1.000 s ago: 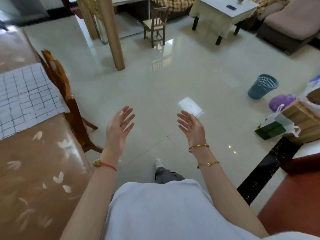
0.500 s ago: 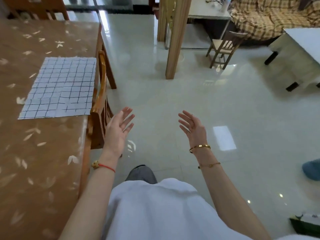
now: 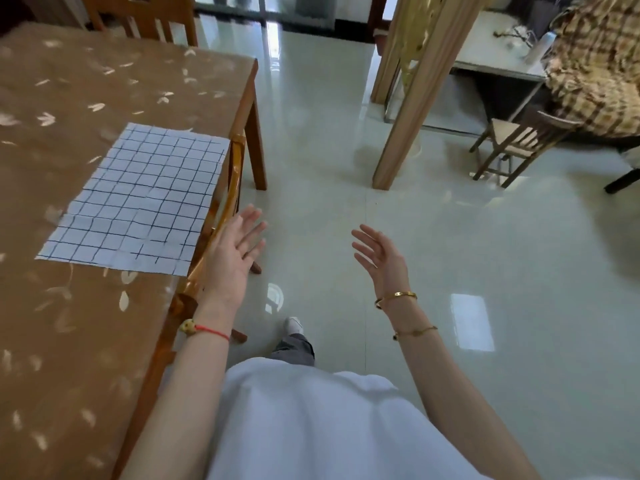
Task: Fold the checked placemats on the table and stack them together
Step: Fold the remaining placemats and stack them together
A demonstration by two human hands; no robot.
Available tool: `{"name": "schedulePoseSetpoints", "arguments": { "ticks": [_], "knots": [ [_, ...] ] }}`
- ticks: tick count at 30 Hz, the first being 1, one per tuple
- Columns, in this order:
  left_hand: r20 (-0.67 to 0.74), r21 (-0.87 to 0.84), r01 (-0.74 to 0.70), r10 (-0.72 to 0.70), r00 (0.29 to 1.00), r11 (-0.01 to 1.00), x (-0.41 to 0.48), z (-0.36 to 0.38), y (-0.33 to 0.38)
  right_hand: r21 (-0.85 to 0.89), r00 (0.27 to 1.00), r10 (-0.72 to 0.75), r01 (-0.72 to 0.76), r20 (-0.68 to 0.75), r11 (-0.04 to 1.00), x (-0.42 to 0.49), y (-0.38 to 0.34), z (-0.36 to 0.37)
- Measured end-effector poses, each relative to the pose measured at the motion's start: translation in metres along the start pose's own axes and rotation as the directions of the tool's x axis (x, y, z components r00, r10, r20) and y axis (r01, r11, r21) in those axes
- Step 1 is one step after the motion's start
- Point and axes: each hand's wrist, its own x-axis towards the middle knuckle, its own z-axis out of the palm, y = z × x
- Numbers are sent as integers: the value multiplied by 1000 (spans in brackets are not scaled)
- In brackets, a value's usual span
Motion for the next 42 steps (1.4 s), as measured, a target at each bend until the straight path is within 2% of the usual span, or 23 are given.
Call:
{"name": "schedulePoseSetpoints", "arguments": {
  "ticks": [6, 11, 17, 22, 31, 36, 42],
  "knots": [
    [-105, -69, -59, 52, 993, 996, 87, 10, 39, -28, 994, 27, -25, 102, 999, 104, -44, 65],
    [-214, -66, -89, 73, 974, 994, 127, 2, 62, -66, 978, 69, -57, 197, 996, 160, -54, 115],
    [-400, -80, -109, 68, 914, 991, 152, -21, 79, -145, 931, 139, -95, 337, 985, 212, -53, 173],
    [-582, -105, -195, 98, 807, 975, 169, -44, 93, -232, 849, 227, -127, 478, 964, 259, -48, 232],
    [-825, -110, -361, 117, 553, 926, 206, -42, 110, -407, 653, 396, -145, 646, 902, 333, -62, 334],
    [-905, -100, -433, 99, 413, 896, 211, -38, 104, -494, 539, 460, -91, 706, 865, 353, -62, 364],
    [-951, -86, -488, 73, 299, 869, 220, -36, 104, -553, 442, 523, -70, 729, 830, 368, -58, 394]
  ]
}}
